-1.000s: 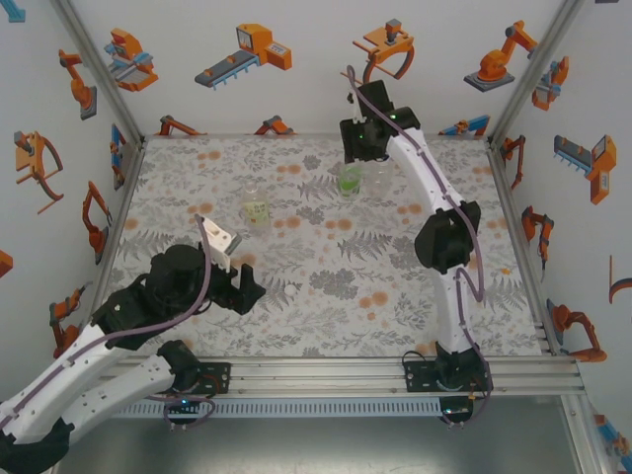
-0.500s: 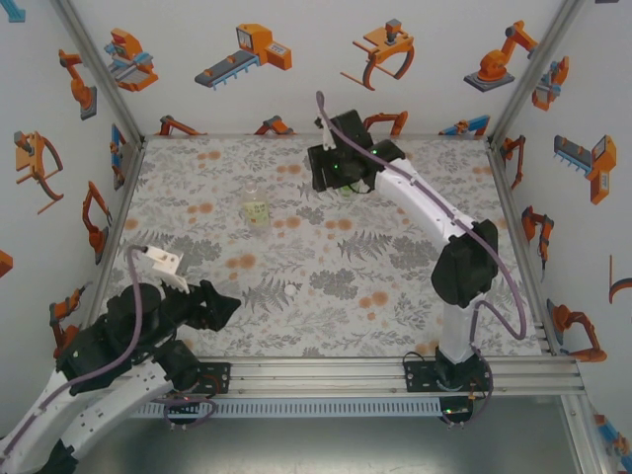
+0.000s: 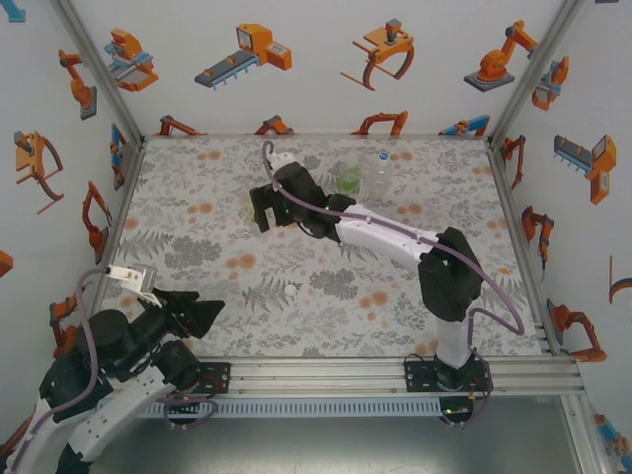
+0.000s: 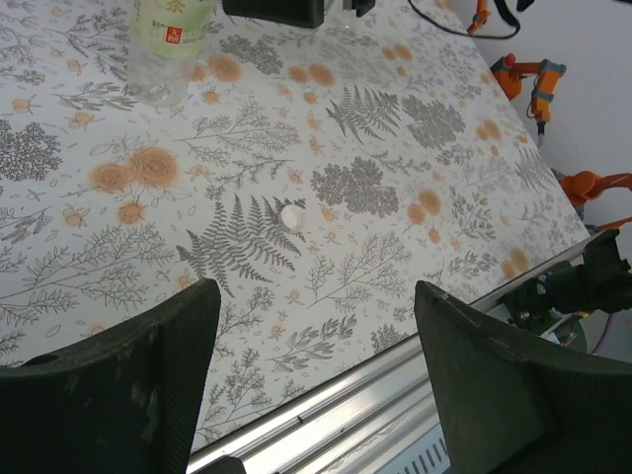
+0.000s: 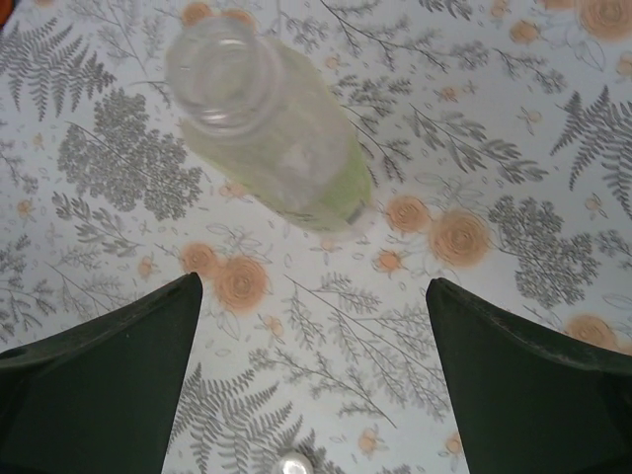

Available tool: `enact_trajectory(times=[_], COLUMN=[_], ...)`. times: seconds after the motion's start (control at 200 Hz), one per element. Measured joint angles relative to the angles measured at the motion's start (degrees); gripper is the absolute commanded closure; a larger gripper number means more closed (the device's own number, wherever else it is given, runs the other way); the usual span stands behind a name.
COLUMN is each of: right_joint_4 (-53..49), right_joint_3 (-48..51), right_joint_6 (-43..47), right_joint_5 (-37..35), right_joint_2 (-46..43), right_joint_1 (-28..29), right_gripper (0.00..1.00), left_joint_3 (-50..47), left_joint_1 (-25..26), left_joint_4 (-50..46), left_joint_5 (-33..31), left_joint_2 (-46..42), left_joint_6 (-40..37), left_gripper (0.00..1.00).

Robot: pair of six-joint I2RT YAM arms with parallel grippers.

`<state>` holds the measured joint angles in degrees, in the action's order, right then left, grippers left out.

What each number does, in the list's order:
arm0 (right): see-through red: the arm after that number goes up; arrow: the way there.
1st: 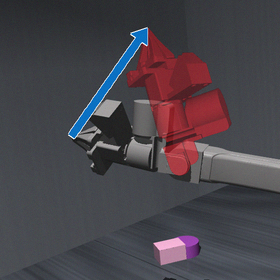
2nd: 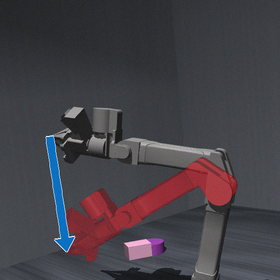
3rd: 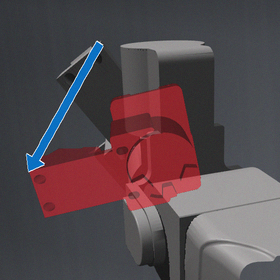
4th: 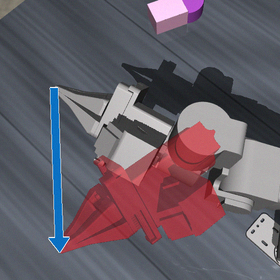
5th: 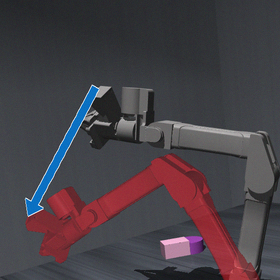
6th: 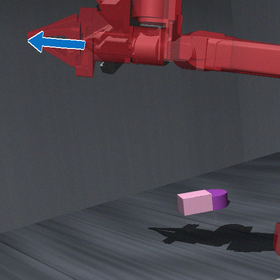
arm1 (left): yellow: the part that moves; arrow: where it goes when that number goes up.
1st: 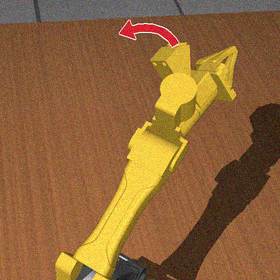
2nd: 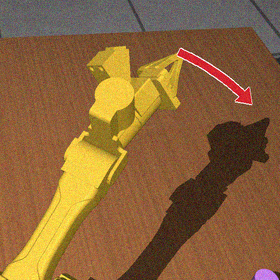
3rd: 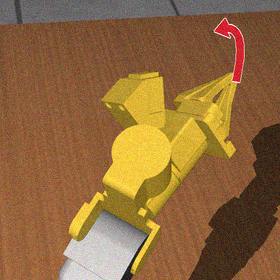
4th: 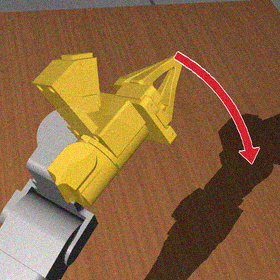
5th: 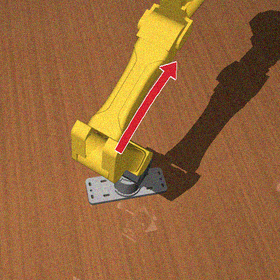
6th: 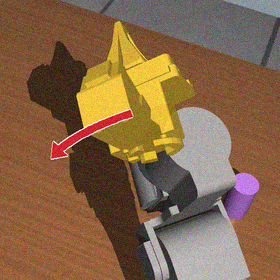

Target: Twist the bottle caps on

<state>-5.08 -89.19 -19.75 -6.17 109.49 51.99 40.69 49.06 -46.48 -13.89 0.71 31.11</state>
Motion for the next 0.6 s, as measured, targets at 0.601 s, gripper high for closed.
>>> enact_trajectory(times=[0.601], right_joint_4=[17.8], right_joint_3=[-5.1], right_joint_6=[0.7], right_joint_5=[-13.5], right_joint_2=[14.0], right_joint_1=[3.3], right_gripper=[0.10], left_joint_3=[-1.0], left_joint_1=[0.0], left_joint_4=[-0.7], left_joint_5=[-0.2], left_joint_2=[-0.3], left_joint_6=[0.2], left_gripper=[0.27])
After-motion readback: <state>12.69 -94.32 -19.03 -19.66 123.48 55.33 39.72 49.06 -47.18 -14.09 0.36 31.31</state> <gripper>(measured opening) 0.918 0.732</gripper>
